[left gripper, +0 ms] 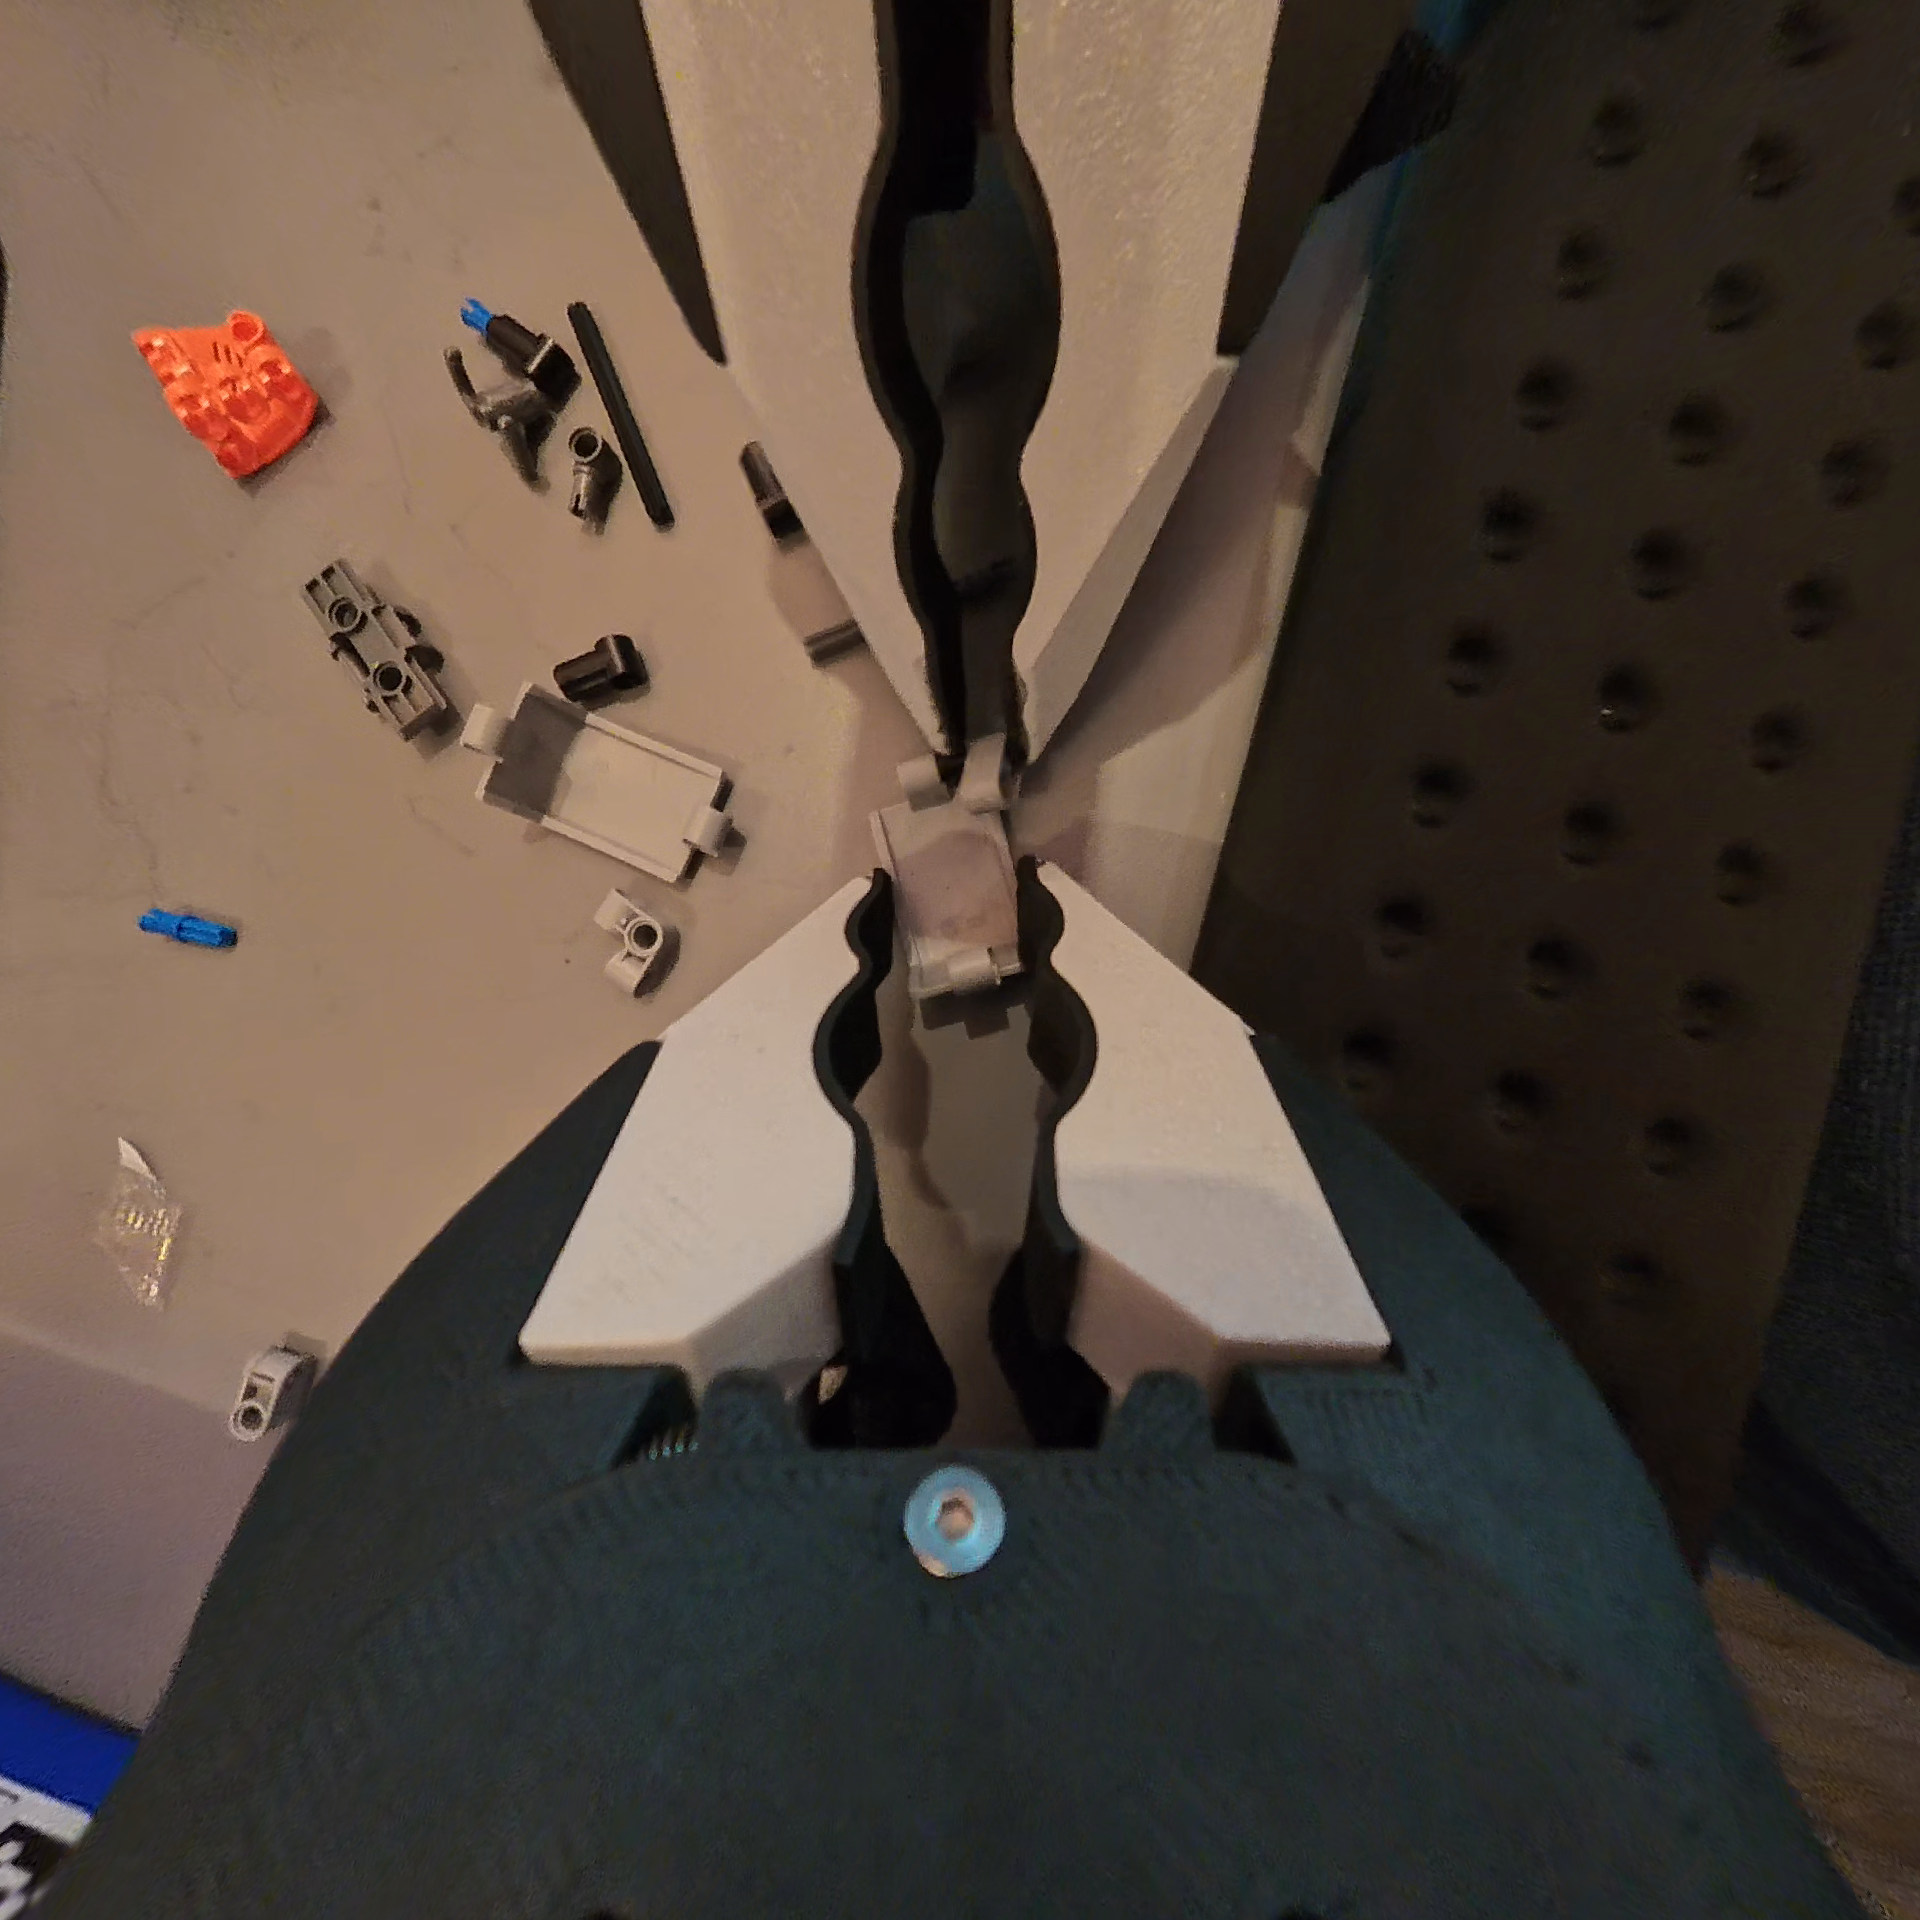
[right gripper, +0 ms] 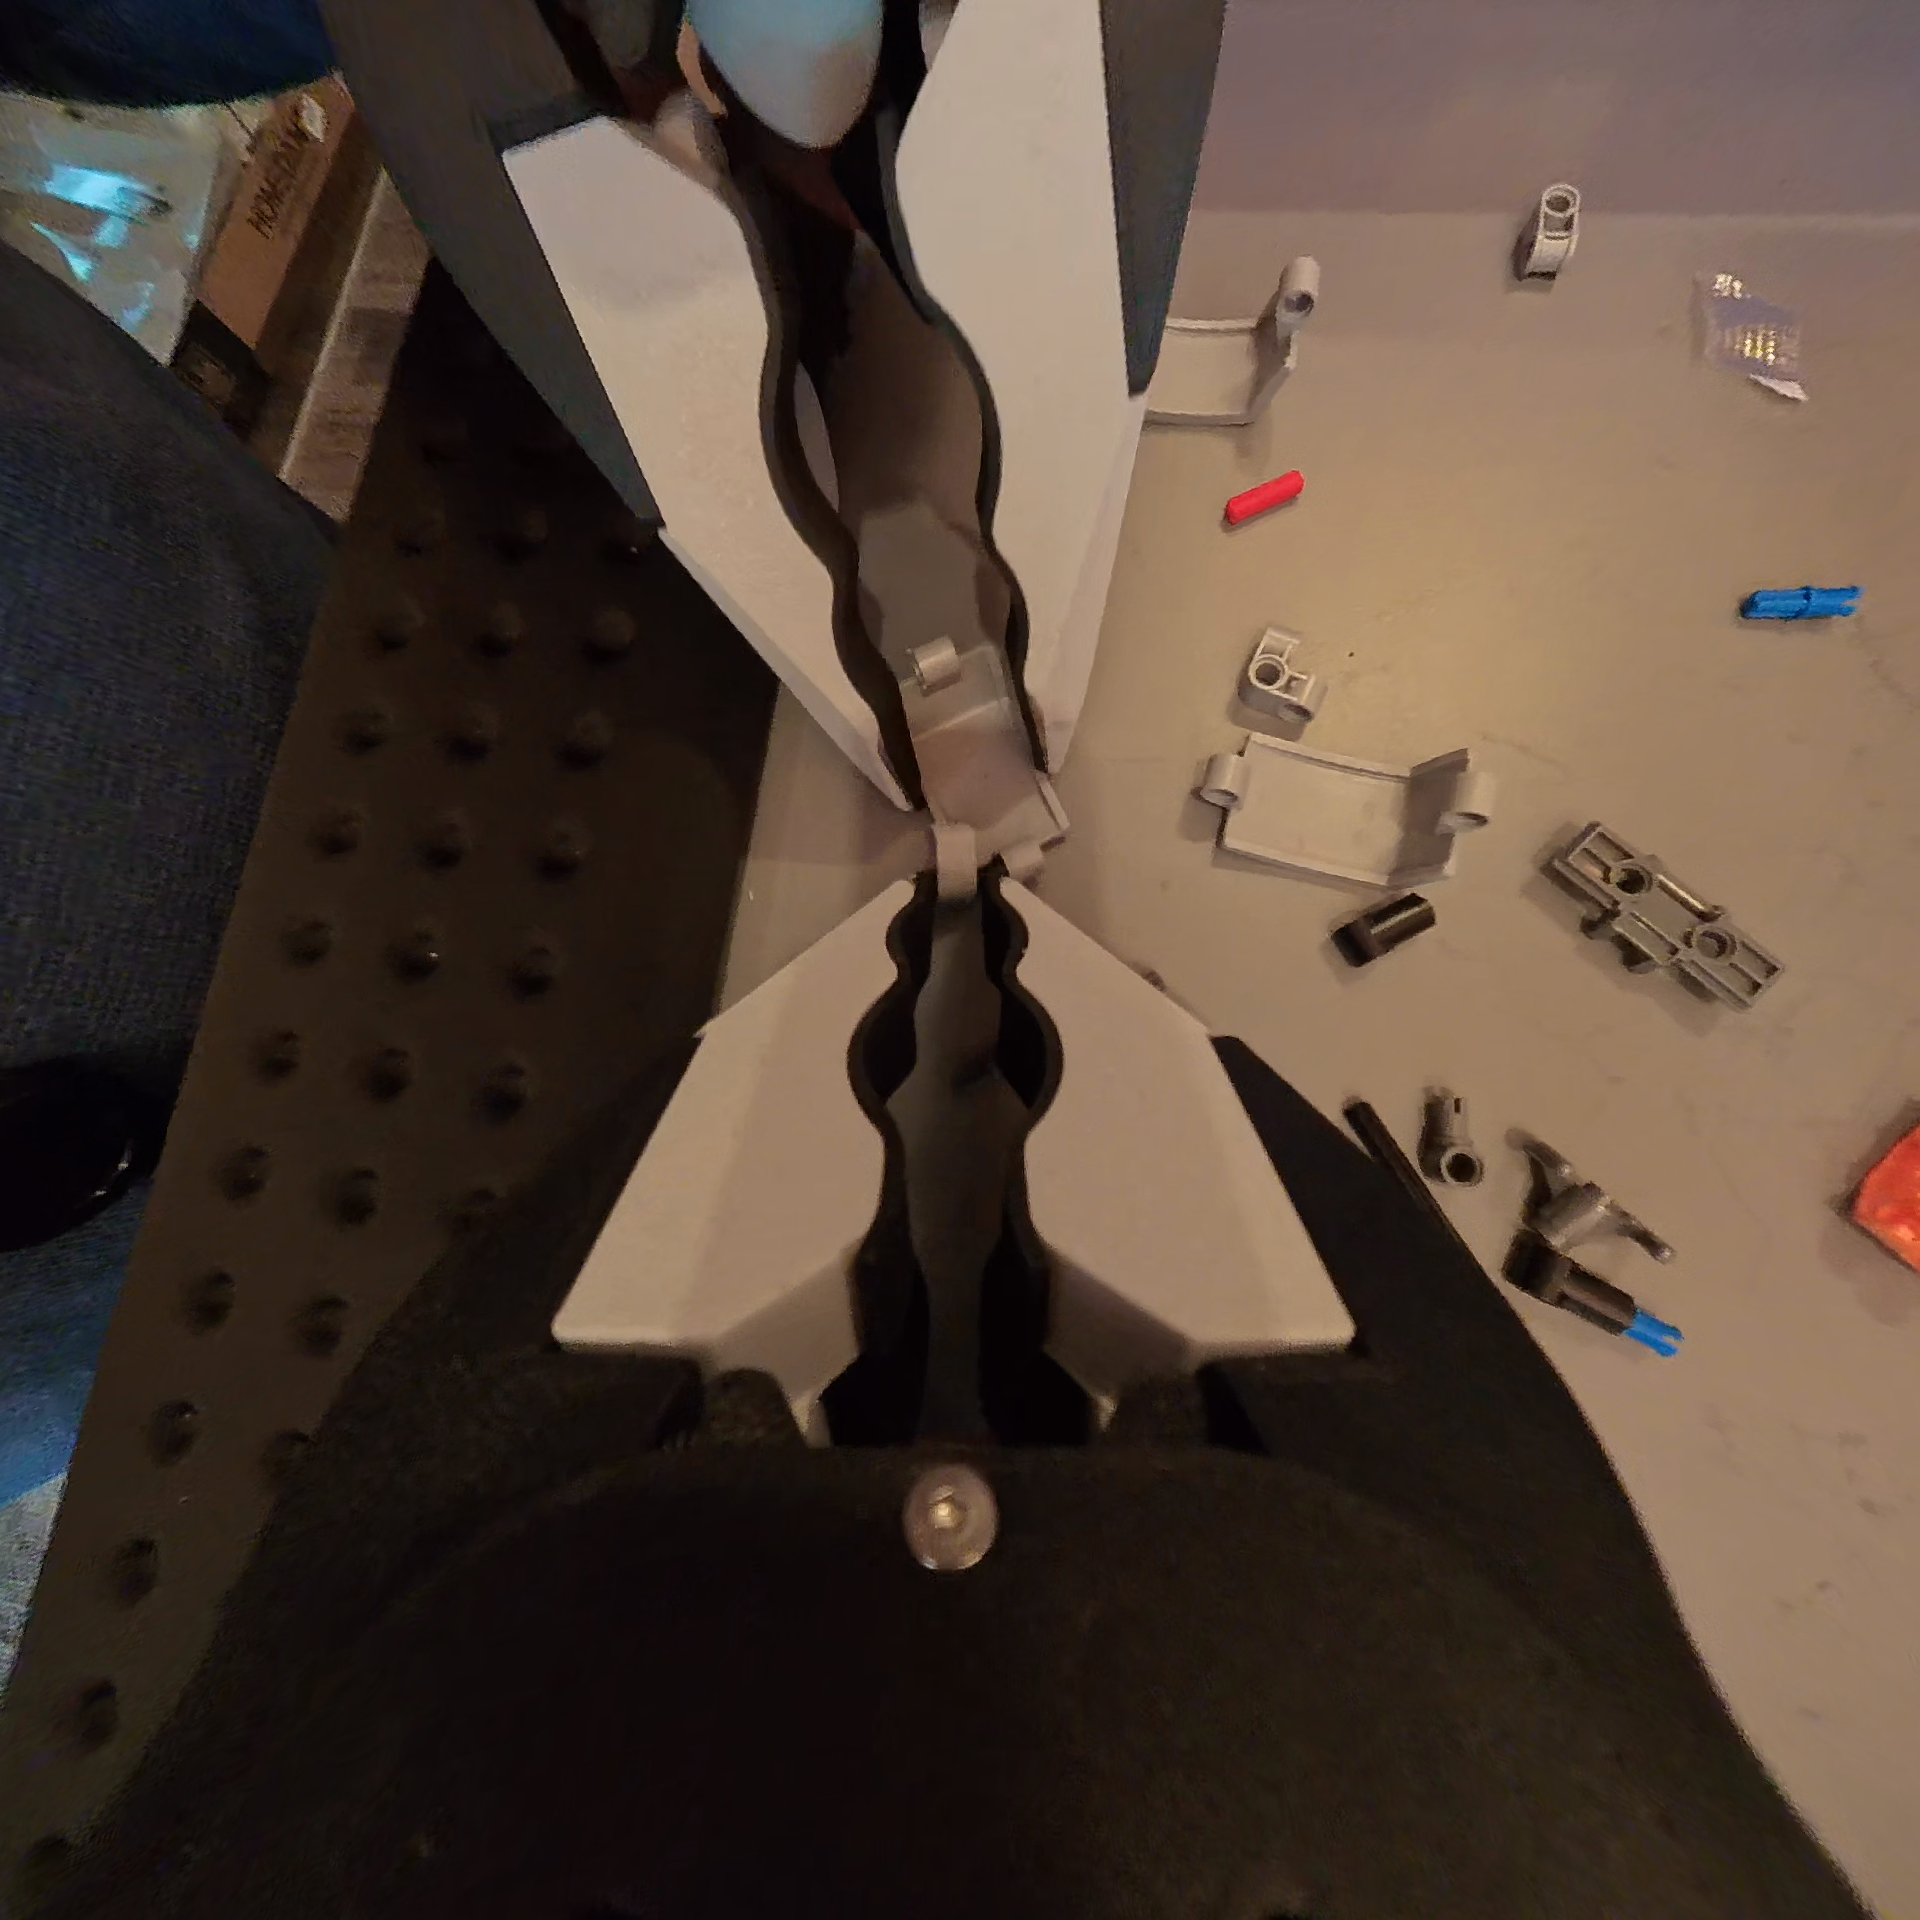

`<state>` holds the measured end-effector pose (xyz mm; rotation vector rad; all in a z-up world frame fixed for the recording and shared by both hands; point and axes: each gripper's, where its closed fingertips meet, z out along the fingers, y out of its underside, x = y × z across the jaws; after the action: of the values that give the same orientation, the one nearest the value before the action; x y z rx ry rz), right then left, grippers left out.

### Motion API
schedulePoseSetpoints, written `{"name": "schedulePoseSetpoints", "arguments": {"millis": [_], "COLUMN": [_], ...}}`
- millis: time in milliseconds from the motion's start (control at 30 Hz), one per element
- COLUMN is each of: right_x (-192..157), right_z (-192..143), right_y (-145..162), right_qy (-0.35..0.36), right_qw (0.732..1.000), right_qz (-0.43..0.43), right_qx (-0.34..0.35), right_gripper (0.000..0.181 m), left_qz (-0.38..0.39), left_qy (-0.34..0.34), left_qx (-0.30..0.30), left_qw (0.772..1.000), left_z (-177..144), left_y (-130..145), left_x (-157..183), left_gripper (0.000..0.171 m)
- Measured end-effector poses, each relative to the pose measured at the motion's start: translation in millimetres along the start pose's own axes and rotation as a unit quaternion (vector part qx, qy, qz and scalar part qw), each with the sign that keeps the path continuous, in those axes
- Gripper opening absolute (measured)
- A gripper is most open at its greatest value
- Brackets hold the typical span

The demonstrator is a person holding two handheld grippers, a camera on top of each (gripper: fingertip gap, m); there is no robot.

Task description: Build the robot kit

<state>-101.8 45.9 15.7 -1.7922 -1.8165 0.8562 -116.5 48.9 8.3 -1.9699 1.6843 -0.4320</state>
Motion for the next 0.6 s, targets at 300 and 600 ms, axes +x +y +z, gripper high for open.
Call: {"name": "schedulePoseSetpoints", "arguments": {"millis": [300, 600], "right_x": [0.2, -6.3], "right_z": [-9.6, -11.2], "right_y": [-3.1, -1.4], "right_qy": [0.001, 0.018], "right_qw": [1.000, 0.998], "right_qz": [-0.013, -0.048], "right_qx": [0.021, 0.029], "right_gripper": [0.001, 0.000], "left_qz": [0.004, -0.005], "left_qy": [0.021, 0.032], "left_qx": [0.014, 0.024], "left_qw": [1.000, 0.999], "left_z": [3.8, 4.6], "left_y": [-6.6, -8.2], "left_x": [8.5, 9.4], "left_gripper": [0.022, 0.022]}}
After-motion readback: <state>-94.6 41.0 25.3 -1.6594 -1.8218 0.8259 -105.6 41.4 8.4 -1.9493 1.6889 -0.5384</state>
